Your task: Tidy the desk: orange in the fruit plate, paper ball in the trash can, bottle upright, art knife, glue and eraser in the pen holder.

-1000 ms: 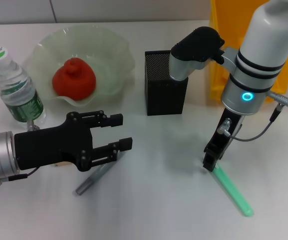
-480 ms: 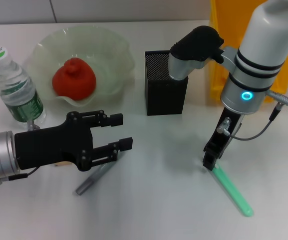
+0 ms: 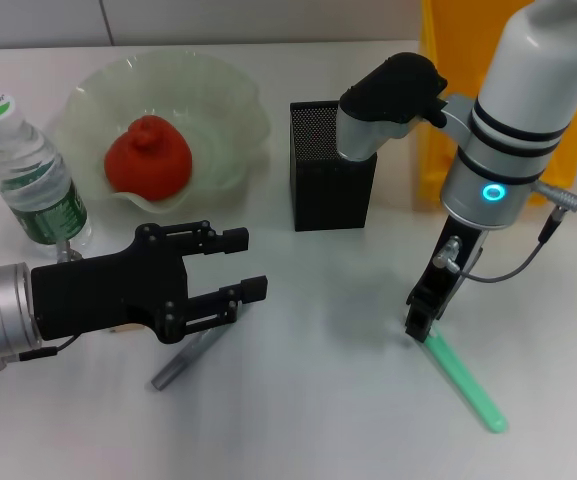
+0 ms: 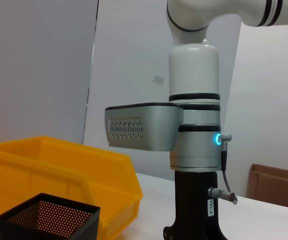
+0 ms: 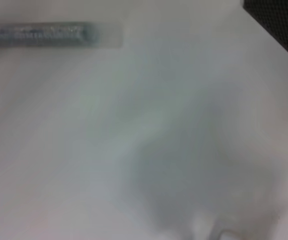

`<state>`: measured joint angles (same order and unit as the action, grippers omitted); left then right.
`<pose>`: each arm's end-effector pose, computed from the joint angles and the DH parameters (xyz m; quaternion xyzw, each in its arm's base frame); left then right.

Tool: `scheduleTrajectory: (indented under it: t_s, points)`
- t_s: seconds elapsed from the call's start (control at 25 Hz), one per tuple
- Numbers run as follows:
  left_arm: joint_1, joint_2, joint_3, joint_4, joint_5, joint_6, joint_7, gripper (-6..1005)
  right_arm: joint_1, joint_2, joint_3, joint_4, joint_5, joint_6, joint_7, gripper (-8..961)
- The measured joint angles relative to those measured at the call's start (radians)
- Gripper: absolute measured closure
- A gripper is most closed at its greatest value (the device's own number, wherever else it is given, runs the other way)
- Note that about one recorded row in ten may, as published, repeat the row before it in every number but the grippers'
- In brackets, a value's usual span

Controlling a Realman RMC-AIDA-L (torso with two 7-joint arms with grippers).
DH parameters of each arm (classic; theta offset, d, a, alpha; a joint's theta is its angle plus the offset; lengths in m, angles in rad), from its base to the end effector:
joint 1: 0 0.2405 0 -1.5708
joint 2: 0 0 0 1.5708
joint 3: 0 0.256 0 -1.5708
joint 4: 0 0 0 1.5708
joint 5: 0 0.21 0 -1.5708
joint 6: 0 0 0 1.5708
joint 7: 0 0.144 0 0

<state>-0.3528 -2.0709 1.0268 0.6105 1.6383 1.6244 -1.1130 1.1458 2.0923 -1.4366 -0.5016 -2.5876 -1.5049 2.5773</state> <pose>-0.2642 0.2749 -0.0231 -0.9361 -0.1267 -0.3129 0.0990 0.1581 0.3701 -0.0773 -0.8763 0.3392 -0.3407 0.0328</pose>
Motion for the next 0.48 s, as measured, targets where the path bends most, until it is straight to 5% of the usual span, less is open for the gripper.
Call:
scheduleTrajectory:
  t_s: [0.48]
  points:
    - [0.002, 0.000, -0.001, 0.000, 0.000, 0.001, 0.001, 431, 0.002, 0.000, -0.076, 0.002, 0.052, 0.008, 0.008, 605]
